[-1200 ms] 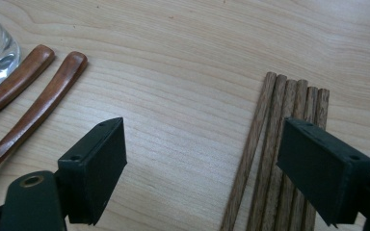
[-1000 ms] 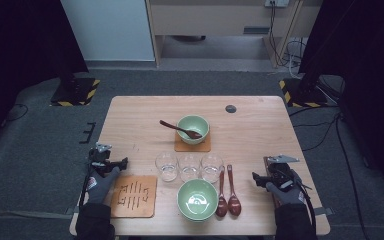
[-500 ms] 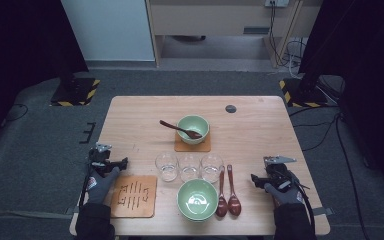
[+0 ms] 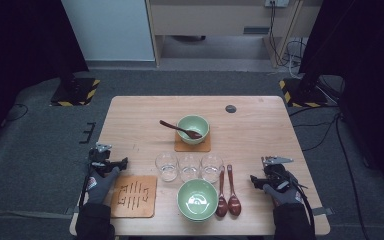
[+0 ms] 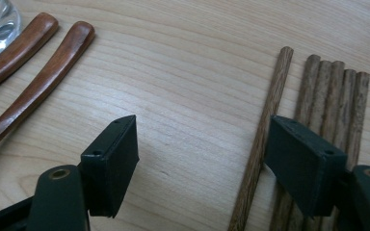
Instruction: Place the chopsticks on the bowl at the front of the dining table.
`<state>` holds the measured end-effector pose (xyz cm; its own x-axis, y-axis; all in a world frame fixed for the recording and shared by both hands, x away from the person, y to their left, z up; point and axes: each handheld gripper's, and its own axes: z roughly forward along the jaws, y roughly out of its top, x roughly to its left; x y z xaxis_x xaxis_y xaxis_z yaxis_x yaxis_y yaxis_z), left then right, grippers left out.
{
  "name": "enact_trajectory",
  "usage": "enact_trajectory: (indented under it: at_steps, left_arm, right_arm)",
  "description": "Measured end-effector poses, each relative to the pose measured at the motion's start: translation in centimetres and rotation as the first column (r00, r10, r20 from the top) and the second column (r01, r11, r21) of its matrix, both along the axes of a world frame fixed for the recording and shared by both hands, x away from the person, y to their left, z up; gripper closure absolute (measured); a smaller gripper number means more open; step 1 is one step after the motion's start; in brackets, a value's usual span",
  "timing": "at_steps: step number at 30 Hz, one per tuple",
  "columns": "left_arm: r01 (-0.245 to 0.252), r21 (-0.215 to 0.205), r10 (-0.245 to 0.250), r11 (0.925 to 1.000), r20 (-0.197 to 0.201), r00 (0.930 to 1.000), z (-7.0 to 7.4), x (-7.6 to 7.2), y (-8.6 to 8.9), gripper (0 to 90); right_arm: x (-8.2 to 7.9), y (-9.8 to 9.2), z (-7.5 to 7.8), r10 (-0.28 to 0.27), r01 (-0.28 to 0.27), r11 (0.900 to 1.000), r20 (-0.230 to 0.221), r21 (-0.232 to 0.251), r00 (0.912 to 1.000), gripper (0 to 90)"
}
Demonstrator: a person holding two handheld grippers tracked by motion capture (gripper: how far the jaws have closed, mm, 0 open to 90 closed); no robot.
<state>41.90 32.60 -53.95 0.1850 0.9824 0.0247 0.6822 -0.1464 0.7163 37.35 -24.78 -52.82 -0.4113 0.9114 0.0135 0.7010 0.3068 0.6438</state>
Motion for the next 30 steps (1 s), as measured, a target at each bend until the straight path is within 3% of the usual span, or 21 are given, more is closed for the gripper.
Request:
enact_trajectory:
  at_steps: [13,22,30]
  left_arm:
    - [0.0,-0.001,0.0,1.0,0.0,1.0,0.0,0.0,0.0,2.6]
    - [0.0,0.0,0.0,1.0,-0.001,1.0,0.0,0.0,0.0,2.6]
    - [0.0,-0.001,0.0,1.0,-0.001,1.0,0.0,0.0,0.0,2.6]
  right_arm:
    - [-0.1,0.9,-0.3,0.044,-0.044,0.999,-0.025,0.005,0.9987,33.3]
    - [-0.3,1.2,-0.1,0.05,-0.05,0.999,-0.016,-0.009,0.9986,47.3]
    - [-1.1,0.3,0.3,0.037,-0.037,0.998,0.003,-0.05,0.9993,63.8]
